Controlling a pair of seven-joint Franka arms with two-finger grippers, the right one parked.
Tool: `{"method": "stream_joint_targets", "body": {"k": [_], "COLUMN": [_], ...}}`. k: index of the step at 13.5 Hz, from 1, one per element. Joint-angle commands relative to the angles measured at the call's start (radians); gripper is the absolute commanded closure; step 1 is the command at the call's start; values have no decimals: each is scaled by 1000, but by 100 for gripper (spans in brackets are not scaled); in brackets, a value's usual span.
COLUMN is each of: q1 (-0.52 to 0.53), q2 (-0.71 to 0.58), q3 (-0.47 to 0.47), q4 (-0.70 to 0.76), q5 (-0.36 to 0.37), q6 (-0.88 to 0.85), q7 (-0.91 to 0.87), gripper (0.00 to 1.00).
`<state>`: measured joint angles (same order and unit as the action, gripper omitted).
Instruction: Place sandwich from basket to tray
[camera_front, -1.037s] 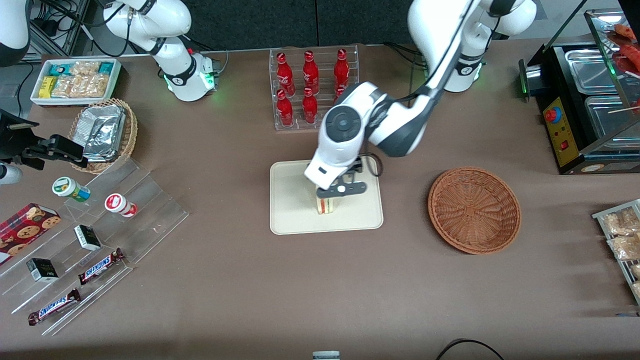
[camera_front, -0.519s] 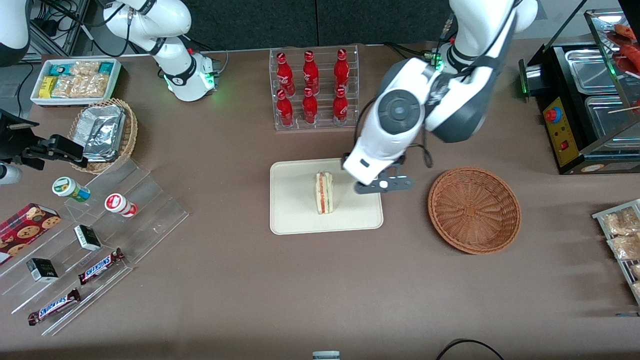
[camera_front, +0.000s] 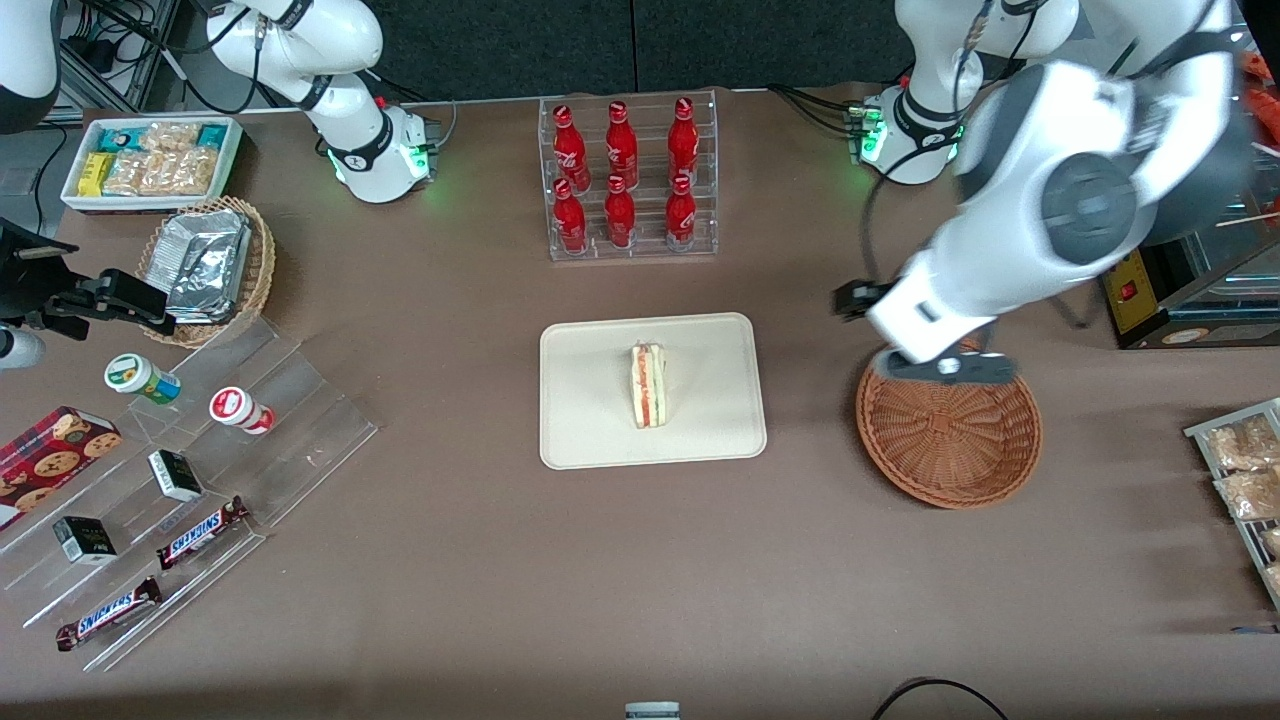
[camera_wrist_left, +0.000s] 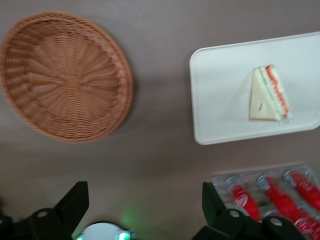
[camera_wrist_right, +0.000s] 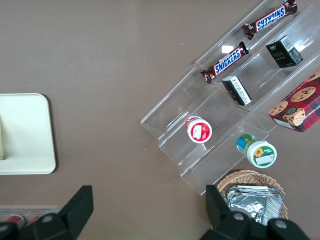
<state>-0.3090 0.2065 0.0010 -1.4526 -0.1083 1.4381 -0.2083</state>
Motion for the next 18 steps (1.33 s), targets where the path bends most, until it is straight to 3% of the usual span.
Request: {"method": "stream_joint_targets", "body": {"k": [1, 5, 9, 13, 18], "q1": [59, 135, 169, 182, 304], "q2": [-116, -285, -286, -282, -249], "q3": [-13, -4, 7, 77, -9], "q4": [-90, -203, -198, -177, -146], "q5": [51, 168, 164, 125, 124], "q6": [-21, -21, -25, -28, -13], "q7": [82, 87, 153, 153, 152], "gripper": [0, 0, 0, 0, 0]}}
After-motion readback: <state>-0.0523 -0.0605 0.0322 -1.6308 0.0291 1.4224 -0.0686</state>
